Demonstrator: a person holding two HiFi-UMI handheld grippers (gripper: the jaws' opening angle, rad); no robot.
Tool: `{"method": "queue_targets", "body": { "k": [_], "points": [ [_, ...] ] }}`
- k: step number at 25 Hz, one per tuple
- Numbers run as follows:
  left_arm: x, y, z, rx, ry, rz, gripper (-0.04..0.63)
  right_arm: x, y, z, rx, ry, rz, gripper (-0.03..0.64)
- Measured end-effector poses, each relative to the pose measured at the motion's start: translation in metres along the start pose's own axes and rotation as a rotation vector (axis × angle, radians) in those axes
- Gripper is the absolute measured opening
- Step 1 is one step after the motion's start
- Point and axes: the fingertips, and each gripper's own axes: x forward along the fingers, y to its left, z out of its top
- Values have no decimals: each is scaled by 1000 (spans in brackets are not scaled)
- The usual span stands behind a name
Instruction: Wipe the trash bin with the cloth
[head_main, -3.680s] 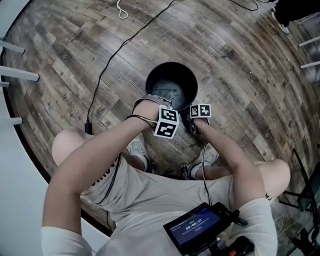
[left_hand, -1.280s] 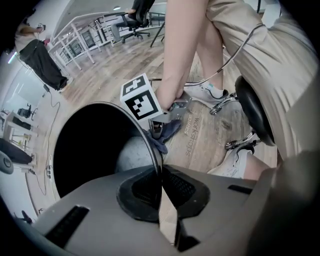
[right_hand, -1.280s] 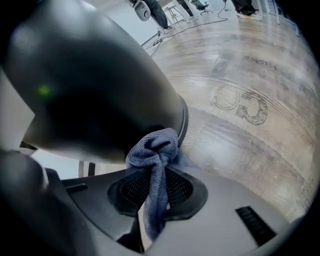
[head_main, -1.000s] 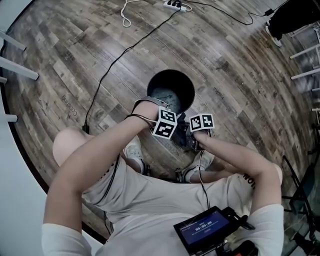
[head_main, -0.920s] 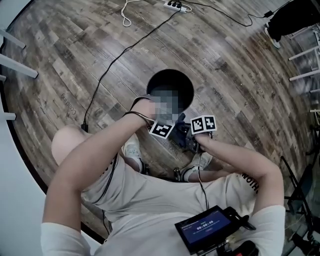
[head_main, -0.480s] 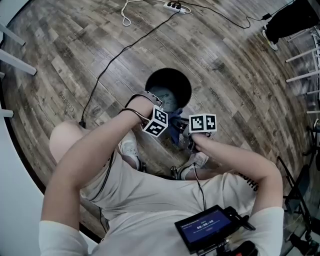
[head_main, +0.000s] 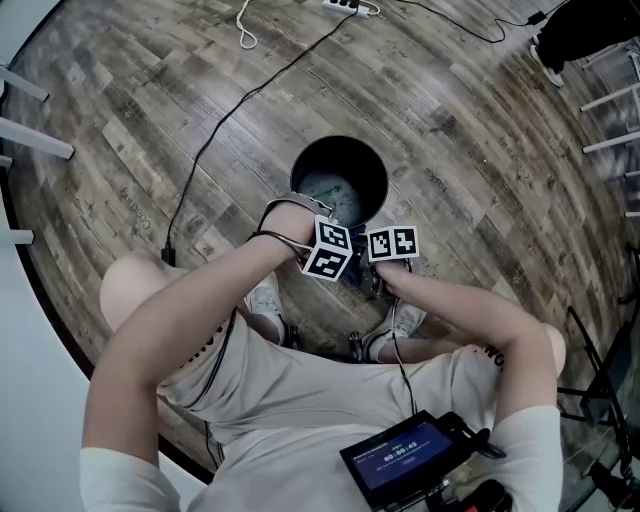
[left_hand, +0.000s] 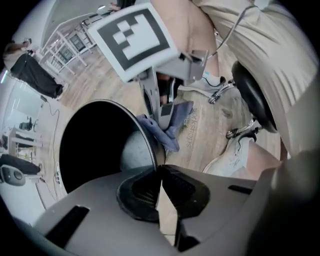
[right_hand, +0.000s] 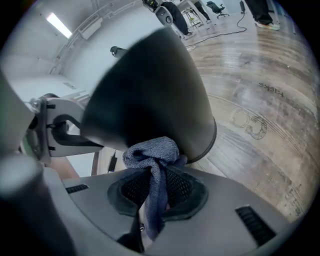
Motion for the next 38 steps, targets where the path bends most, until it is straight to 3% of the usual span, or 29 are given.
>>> {"method": "queue_targets", "body": {
  "k": [7, 11, 16, 18, 20, 26, 31, 34, 38],
  "points": [
    [-2, 13, 22, -215, -61, -51, 20, 44, -77, 2, 73, -55, -99, 60],
    [-3, 16, 30, -270, -109, -73, 20, 66, -113, 0, 102, -55, -164, 60],
    [-4, 12, 34, -225, -139, -37, 21, 76, -126, -5, 158, -38, -162, 60],
    [-5, 6, 35, -201, -147, -52, 85, 68, -117, -5, 174, 4, -159, 61],
    [-9, 4, 30, -164, -142, -53, 126, 53, -104, -1, 167, 36, -152, 61],
    [-22, -2, 5, 25, -122, -30, 130, 3, -49, 1, 110, 69, -99, 61],
    [-16, -1, -13, 97, -64, 38, 143, -38, 5, -7, 60, 60, -42, 60],
    [-7, 2, -32, 103, -9, 67, 143, -61, 35, -6, 65, 21, -1, 60],
    [-4, 4, -33, 49, -32, 63, 133, -81, 59, 10, 68, -56, 38, 60]
  ]
}}
